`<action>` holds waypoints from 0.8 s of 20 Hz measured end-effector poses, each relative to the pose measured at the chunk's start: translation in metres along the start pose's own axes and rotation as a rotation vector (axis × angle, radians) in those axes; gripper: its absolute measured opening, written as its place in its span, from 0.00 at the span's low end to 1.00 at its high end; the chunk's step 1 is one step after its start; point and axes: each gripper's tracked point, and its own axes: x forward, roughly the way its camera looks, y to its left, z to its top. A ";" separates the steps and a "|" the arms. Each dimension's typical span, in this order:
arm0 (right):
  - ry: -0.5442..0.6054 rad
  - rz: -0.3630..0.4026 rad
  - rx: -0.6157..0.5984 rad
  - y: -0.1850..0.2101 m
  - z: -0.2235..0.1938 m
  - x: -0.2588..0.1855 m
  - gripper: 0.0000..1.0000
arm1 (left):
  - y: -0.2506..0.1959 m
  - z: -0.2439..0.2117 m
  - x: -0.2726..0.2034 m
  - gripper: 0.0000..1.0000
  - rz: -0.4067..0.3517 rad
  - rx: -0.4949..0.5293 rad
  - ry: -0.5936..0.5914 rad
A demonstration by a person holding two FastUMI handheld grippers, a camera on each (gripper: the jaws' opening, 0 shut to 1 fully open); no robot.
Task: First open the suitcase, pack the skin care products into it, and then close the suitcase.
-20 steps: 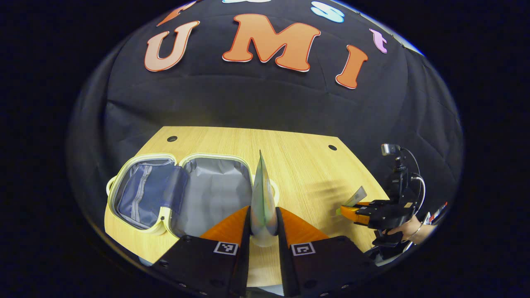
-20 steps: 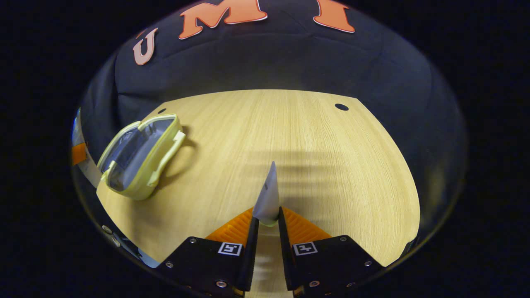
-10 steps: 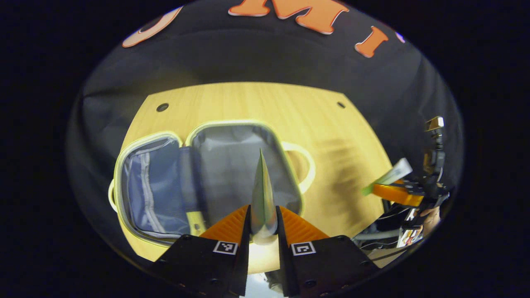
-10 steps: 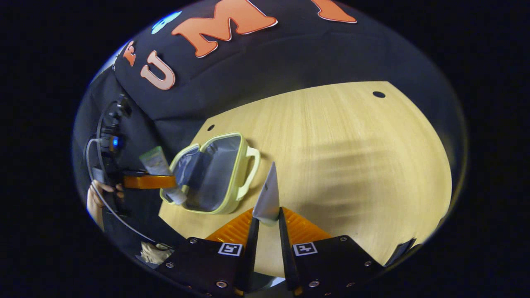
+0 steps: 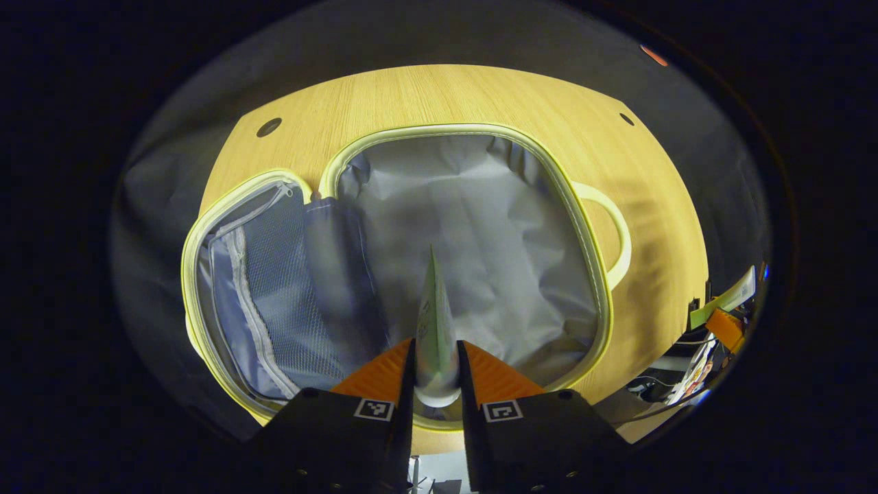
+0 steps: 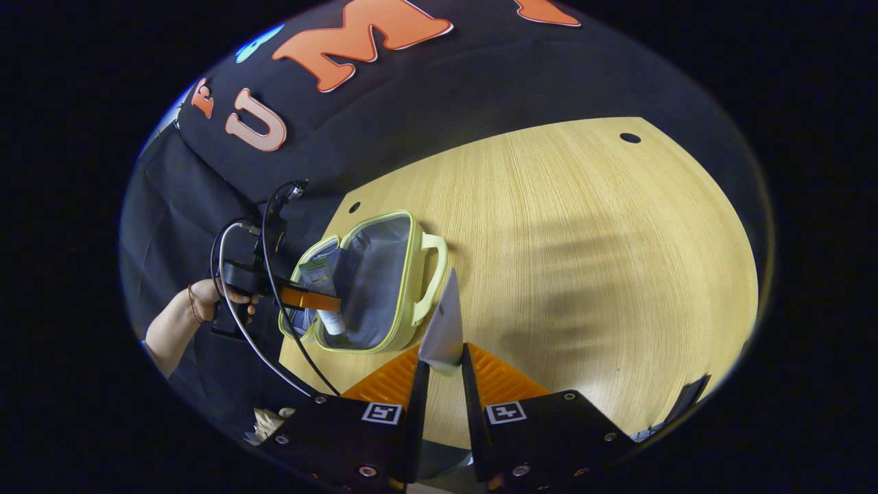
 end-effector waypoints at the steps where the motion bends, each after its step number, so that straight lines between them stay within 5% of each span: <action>1: 0.001 -0.006 0.003 -0.001 0.001 0.000 0.31 | -0.001 0.002 0.004 0.33 -0.002 0.002 0.006; 4: 0.011 -0.015 0.012 -0.002 0.003 0.001 0.31 | -0.005 0.006 0.005 0.39 -0.014 0.022 0.006; 7: 0.023 -0.019 -0.004 0.001 0.009 0.004 0.31 | -0.014 0.009 0.001 0.99 -0.040 0.035 -0.026; 16: 0.078 0.046 -0.152 0.064 0.053 0.030 0.31 | 0.001 -0.021 -0.081 0.98 -0.061 -0.040 -0.232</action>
